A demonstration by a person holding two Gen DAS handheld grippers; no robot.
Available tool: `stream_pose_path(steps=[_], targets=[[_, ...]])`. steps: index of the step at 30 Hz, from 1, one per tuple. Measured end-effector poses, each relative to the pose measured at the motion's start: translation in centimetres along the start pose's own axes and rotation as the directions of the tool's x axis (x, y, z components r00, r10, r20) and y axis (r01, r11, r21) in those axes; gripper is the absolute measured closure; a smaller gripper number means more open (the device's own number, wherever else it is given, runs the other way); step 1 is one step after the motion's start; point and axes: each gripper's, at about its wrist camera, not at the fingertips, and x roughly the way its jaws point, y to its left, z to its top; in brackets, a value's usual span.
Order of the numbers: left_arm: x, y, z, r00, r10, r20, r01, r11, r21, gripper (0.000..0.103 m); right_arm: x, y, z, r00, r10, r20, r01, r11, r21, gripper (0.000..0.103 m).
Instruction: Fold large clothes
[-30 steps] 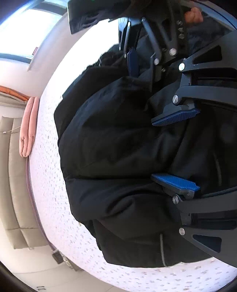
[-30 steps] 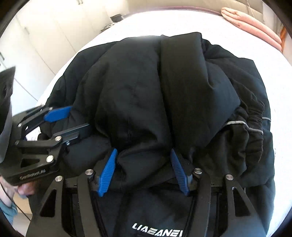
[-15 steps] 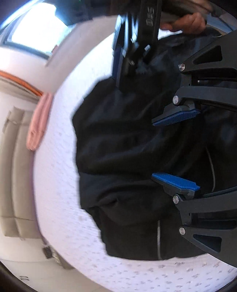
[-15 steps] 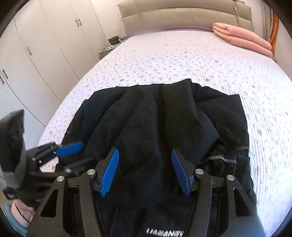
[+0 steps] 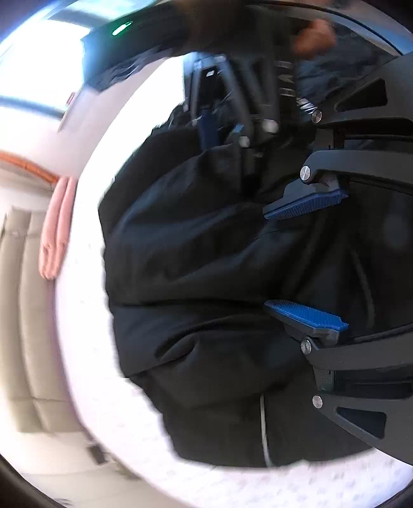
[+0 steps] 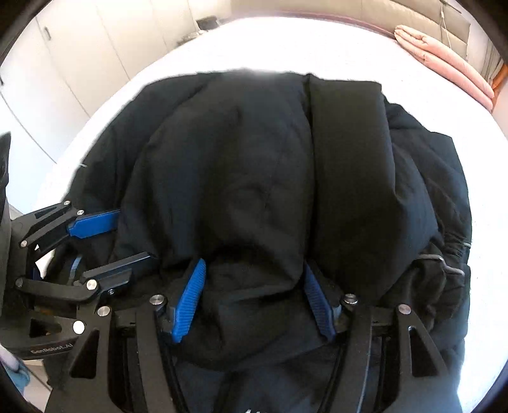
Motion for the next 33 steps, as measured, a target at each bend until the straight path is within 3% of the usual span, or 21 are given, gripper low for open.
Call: stream_pose_path(steps=[4,7,13,20,27,33], targets=[[-5.6,-0.8,-1.6,0.999,0.029,0.037,-0.031,0.998,0.056,0.041,-4.1,-1.4,-1.7,0.997,0.048,0.064,-0.050,0.998,0.038,0.037],[-10.0,-0.2,-4.1,0.998,0.029,0.056,-0.030,0.999,0.021,0.041,-7.8,-2.2,-4.0,0.993,0.037,0.111,-0.044,0.997,0.061,0.037],[-17.3,3.7,-10.3,0.994,0.094,0.061,-0.081,0.981,-0.178,0.041,-14.4,-3.8,-9.2,0.994,-0.043,0.104,0.030,0.992,0.124,0.036],[-24.3,7.6,-18.5,0.988,0.150,0.043,-0.120,0.906,-0.406,0.041,-19.5,-7.6,-16.4,0.993,-0.105,0.060,0.086,0.962,0.261,0.035],[-26.2,7.9,-23.9,0.994,0.111,0.022,-0.084,0.856,-0.510,0.040,-22.1,-11.1,-23.7,0.992,-0.128,0.016,0.113,0.920,0.375,0.033],[-23.9,8.0,-28.6,0.998,0.032,-0.045,-0.053,0.799,-0.599,0.040,-21.6,-14.6,-29.0,0.995,-0.096,-0.009,0.088,0.872,0.482,0.033]])
